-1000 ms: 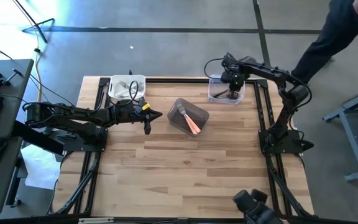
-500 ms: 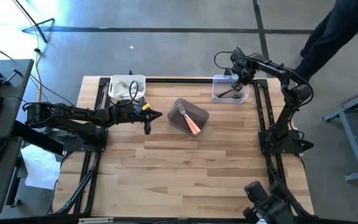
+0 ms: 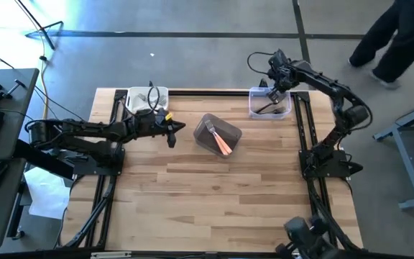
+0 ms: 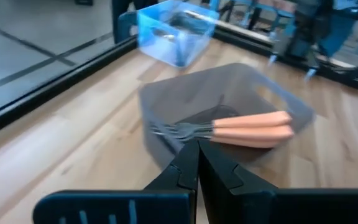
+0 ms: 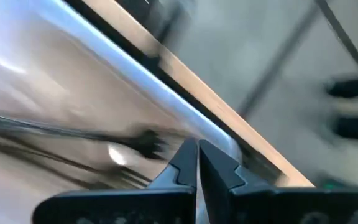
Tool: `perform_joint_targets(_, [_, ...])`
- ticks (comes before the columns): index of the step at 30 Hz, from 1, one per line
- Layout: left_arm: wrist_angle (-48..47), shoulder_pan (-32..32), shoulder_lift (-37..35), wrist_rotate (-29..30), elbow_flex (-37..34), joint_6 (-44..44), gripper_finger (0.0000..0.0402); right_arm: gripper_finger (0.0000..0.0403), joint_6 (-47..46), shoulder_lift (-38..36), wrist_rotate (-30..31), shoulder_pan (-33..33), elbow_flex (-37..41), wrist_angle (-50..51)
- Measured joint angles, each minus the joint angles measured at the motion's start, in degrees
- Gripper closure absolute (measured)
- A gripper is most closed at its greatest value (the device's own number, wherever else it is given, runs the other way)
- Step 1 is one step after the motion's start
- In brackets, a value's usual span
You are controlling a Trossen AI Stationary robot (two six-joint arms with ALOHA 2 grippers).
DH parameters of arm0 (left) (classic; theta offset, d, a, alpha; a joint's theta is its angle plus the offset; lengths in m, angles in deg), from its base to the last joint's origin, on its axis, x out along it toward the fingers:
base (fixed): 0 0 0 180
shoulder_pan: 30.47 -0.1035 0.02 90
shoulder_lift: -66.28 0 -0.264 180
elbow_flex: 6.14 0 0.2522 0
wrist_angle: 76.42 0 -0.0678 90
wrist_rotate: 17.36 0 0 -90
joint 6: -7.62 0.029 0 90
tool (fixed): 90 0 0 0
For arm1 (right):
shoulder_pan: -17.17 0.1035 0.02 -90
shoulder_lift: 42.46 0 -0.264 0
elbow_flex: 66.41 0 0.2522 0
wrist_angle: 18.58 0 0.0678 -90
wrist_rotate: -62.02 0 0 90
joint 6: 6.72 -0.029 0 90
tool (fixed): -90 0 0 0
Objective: Sort silverware by color (type)
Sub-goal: Put the black fork into the transparent bin, then adjust the black bin
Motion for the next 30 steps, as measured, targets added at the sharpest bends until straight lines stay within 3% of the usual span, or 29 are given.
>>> perform_joint_targets(3, [-2.55,-3.82,0.00,-2.75,1.70,1.03,0.0401,0.0403,-2.28,-5.01,-7.85,4.23,2.50,-4.61])
perform_joint_targets(6, [-5.13,-7.66,0.02,-9.27,4.13,2.45,0.0402,0.0403,-5.35,-8.76,-14.74,10.21,7.68,-14.01])
perform_joint_targets(12, [-6.46,-10.46,2.16,-15.63,7.17,3.52,0.0402,0.0403,-14.50,-7.27,-17.87,20.77,12.91,-34.58])
perform_joint_targets(17, [-7.29,-10.04,3.30,-14.63,7.27,2.73,0.0402,0.0403,-15.35,1.57,-17.70,24.39,4.85,-33.93])
perform_joint_targets(23, [-7.93,-9.34,3.41,-13.93,7.28,2.36,0.0401,0.0403,-15.38,13.81,-19.37,24.63,-6.76,-25.44])
perform_joint_targets(30, [-8.54,-8.03,3.41,-13.17,7.28,2.76,0.0401,0.0403,-14.88,21.55,-24.36,27.11,-16.08,-20.06])
